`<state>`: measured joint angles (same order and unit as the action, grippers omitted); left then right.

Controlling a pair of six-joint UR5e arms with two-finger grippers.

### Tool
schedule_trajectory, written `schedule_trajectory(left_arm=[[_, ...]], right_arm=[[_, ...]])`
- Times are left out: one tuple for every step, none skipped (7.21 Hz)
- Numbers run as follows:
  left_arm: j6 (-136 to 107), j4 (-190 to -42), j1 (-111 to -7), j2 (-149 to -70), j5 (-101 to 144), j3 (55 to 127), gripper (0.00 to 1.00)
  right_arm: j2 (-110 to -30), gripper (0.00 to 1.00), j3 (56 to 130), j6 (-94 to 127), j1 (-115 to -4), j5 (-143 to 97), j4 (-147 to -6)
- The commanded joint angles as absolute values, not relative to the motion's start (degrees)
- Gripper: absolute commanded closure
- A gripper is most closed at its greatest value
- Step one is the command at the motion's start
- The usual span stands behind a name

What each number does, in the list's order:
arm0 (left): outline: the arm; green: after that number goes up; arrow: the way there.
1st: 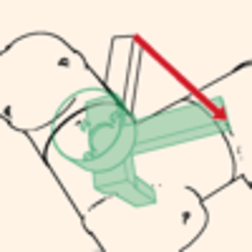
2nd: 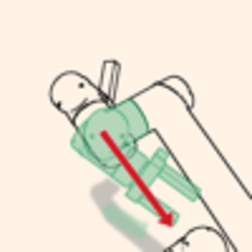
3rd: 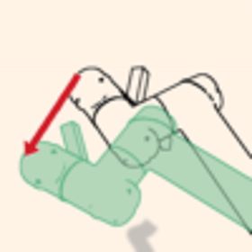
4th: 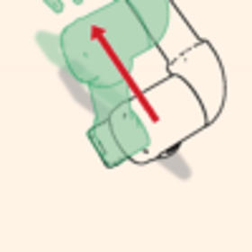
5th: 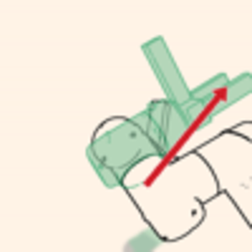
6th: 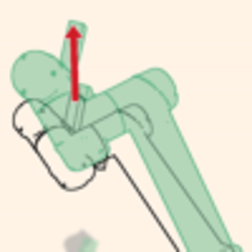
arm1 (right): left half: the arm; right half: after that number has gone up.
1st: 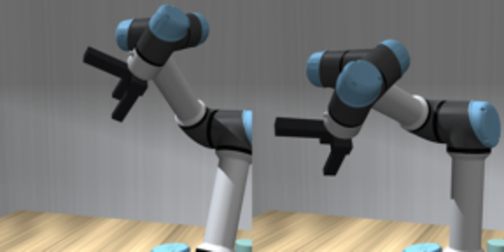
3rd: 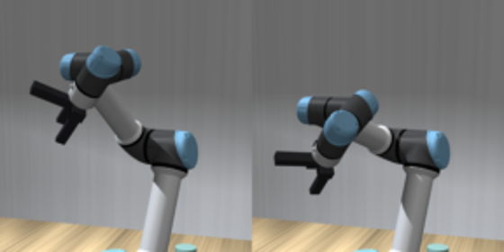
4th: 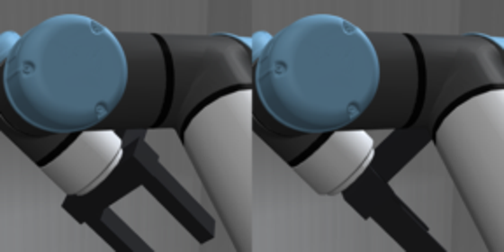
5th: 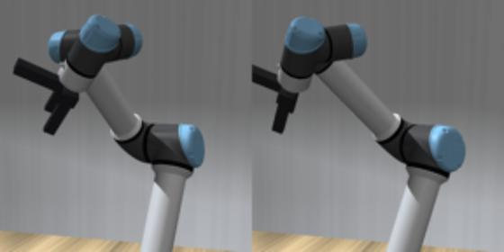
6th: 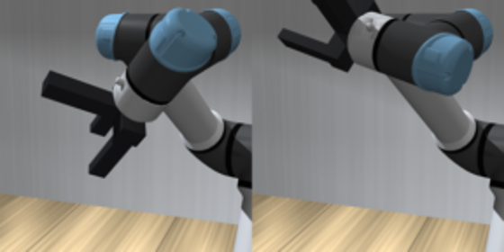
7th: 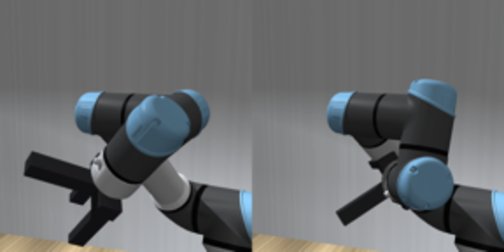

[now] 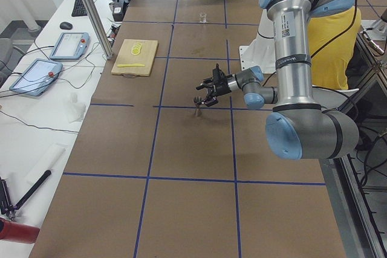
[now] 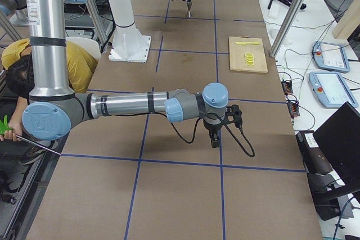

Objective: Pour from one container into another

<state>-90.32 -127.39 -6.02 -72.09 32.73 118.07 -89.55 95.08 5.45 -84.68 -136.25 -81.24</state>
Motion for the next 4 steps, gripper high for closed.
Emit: schedule_trajectory(left_arm=[[-90.4,-127.4,-4.6,-72.2,31.4,115.9,0.01],[-90.4,-127.4,-4.2,-72.3,31.4,115.8,0.01],[-90.4,-127.4,-3.9,-73.7,31.3,114.1,0.01],[-90.4,-127.5,-3.9,-74.8,31.3,113.3,0.01]], right_arm=[[-89.7,0.0,95.0,5.4,-84.6,-136.2,-81.0],[-89.9,0.0,95.0,5.4,-84.6,-136.2,-80.8],[-90.1,0.0,94.7,5.4,-84.6,-136.2,-80.9],[-90.2,0.0,94.7,5.4,-84.6,-136.3,-80.9]])
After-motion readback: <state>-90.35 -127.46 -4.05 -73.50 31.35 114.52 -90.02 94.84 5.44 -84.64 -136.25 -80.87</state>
